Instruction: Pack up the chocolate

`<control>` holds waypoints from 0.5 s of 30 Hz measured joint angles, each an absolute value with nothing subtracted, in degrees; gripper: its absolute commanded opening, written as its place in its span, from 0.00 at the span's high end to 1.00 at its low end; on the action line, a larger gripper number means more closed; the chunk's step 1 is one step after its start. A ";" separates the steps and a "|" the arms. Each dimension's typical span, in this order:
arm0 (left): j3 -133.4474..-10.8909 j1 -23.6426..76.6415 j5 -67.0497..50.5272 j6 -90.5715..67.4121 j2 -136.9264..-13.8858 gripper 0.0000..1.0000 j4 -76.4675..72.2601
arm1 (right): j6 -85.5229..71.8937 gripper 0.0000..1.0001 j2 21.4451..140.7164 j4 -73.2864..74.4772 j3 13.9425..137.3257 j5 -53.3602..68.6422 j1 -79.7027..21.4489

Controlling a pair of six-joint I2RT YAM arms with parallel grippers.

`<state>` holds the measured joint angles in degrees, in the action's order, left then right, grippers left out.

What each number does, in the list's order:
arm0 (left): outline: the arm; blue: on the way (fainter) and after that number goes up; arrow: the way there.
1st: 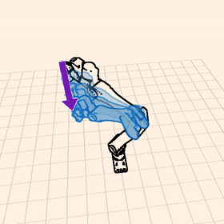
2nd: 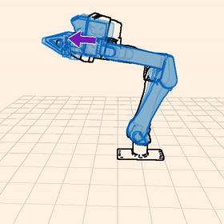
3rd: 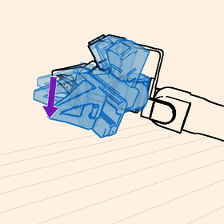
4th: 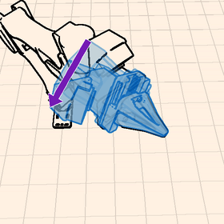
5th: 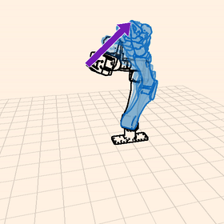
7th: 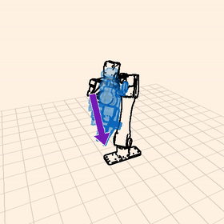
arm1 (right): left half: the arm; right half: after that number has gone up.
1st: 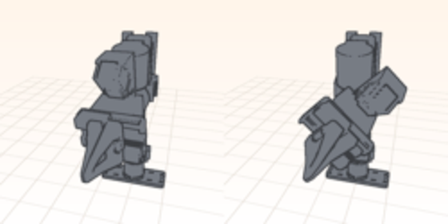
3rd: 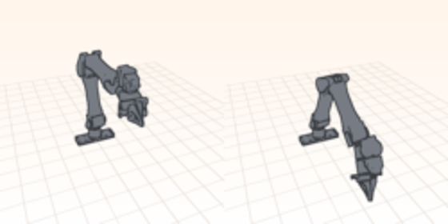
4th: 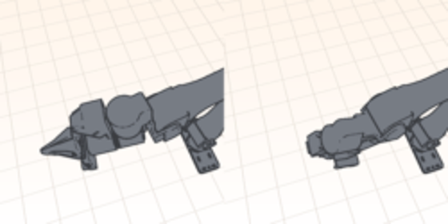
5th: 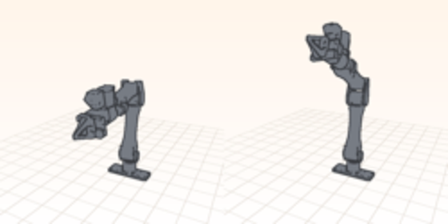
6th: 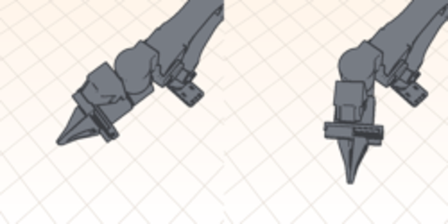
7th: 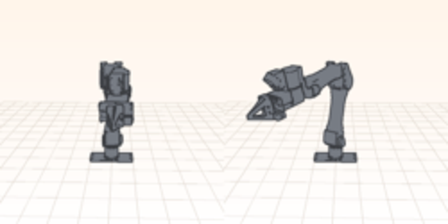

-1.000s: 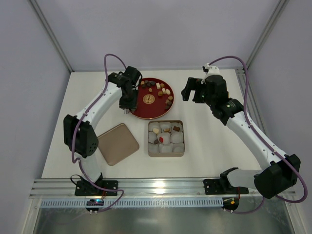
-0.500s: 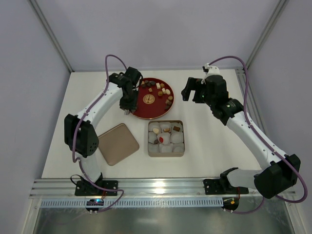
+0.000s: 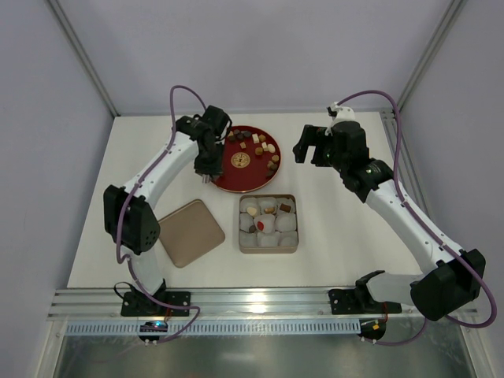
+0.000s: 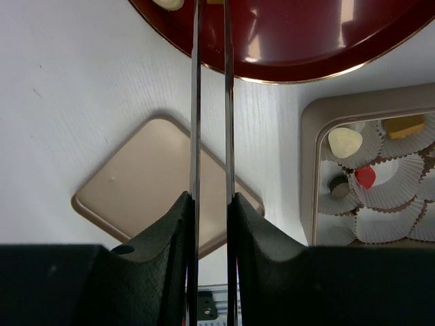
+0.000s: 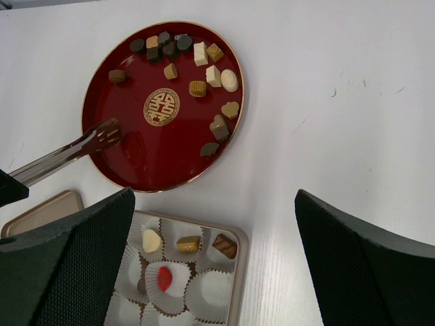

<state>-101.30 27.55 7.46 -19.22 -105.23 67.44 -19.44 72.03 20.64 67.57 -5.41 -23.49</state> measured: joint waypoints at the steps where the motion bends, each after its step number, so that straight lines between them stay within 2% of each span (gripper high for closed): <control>1: -101.97 27.64 7.46 -19.22 -105.23 0.80 67.68 | -19.44 0.00 72.03 20.67 67.57 -5.41 -23.44; 15: -108.73 31.57 7.51 -19.55 -104.73 0.82 70.41 | -19.44 0.00 72.03 20.67 67.57 -5.50 -23.11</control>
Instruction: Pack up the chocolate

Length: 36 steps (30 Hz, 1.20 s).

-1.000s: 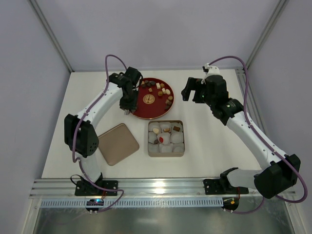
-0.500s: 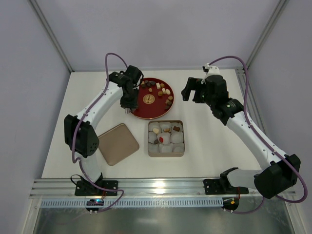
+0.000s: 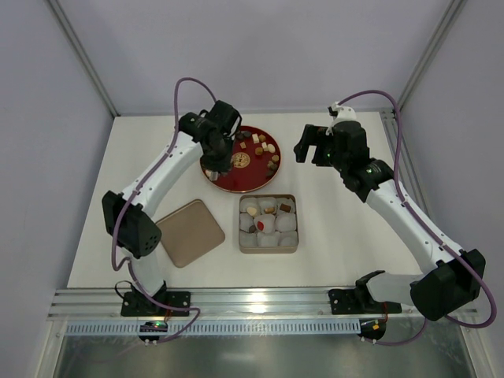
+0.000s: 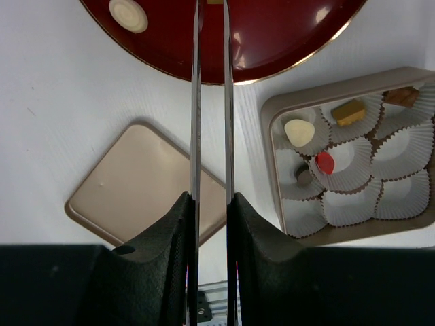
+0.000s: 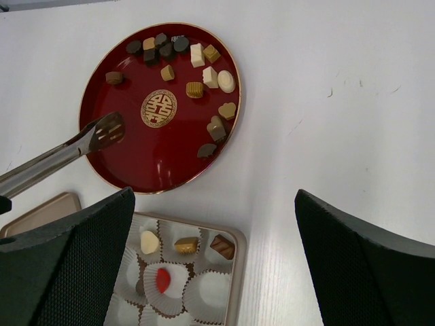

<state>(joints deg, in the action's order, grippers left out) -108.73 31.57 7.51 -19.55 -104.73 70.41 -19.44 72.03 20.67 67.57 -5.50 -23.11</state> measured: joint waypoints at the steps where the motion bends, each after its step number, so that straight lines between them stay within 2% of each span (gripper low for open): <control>1: -108.77 32.38 7.51 -19.73 -104.33 0.82 70.54 | -19.44 0.00 72.03 20.67 67.57 -5.58 -23.11; 13: -107.77 46.17 7.62 -24.25 -96.51 0.82 71.59 | -19.42 0.00 72.01 20.73 67.59 -6.55 -22.94; 22: -101.47 56.47 6.79 -29.21 -94.11 0.82 70.52 | -19.40 0.00 72.03 21.10 67.59 -7.33 -22.74; 36: -97.84 62.33 4.64 -32.38 -95.90 0.80 67.46 | -19.38 0.00 72.01 21.10 67.59 -7.38 -22.74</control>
<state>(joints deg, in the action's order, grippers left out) -97.84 62.33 4.64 -32.38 -95.90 67.46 -19.38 72.01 21.10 67.59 -7.38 -22.74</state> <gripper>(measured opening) 0.277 0.996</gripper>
